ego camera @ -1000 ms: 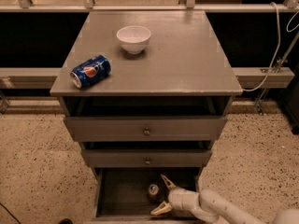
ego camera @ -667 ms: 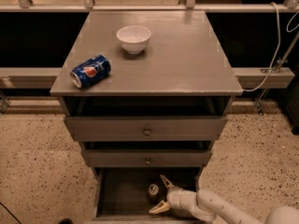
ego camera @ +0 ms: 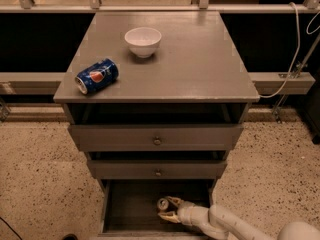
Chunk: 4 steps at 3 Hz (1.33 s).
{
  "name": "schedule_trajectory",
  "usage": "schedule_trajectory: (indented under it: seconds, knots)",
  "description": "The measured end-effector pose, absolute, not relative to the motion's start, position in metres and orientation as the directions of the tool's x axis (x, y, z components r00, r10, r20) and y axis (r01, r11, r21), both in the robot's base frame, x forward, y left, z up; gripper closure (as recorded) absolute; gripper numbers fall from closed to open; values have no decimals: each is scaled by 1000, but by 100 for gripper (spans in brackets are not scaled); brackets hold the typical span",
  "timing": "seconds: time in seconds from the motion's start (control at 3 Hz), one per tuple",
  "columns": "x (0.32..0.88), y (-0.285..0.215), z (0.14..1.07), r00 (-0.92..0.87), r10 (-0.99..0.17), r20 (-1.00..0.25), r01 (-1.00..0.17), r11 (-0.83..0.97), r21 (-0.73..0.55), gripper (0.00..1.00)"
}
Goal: Pick orange can from bottom drawer and place on counter
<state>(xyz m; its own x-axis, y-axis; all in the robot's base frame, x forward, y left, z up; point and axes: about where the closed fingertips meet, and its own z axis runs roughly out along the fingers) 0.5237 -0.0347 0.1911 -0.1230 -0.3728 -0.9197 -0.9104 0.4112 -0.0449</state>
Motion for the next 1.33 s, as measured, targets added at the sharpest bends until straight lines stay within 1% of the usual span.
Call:
schedule_trajectory:
  seconds: [0.33,0.67,1.0,1.33]
  knots:
    - [530,-26,192,-160,-321,-933,-901,434,5,64]
    - [540,-13,209,-174,-243,-954,-896,442,50,87]
    - [542,-9,262,-131,-174,-976,-920,388,55,100]
    - [511,-43,355,-78,-140,-987,-965,261,40,100]
